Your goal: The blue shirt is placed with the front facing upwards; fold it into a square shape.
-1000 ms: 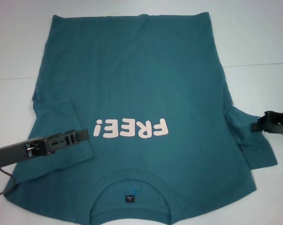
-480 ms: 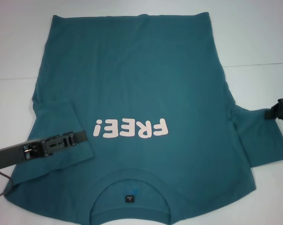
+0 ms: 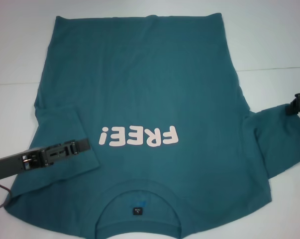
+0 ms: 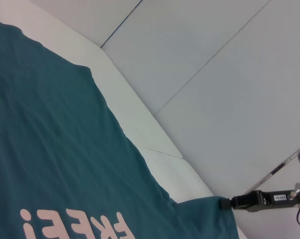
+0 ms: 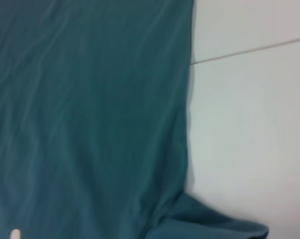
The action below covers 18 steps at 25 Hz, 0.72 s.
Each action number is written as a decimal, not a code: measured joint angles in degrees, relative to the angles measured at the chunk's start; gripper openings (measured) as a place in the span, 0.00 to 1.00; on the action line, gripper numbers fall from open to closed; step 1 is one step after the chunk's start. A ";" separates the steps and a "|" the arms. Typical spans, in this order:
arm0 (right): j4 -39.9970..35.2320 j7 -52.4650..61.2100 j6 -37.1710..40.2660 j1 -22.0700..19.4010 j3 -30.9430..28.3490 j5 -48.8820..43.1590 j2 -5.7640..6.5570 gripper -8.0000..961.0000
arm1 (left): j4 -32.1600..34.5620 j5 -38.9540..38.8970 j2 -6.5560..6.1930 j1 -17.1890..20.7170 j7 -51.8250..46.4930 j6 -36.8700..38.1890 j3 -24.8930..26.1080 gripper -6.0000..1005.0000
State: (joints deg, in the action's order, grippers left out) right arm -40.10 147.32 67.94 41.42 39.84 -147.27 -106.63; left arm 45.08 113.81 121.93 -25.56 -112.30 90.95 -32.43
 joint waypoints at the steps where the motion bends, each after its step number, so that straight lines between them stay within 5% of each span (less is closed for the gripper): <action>1: -0.30 0.32 0.00 0.51 0.05 -1.14 -0.09 0.02 | 0.00 0.04 -0.01 0.01 0.00 0.00 0.03 0.72; 18: -2.48 2.62 0.73 3.99 0.01 -8.51 -0.77 0.02 | 0.09 0.31 -0.03 0.60 -0.03 0.02 0.61 0.72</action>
State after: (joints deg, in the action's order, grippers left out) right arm -42.58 149.94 68.67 45.41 39.84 -155.79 -107.40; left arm 45.17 114.12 121.90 -24.96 -112.33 90.97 -31.82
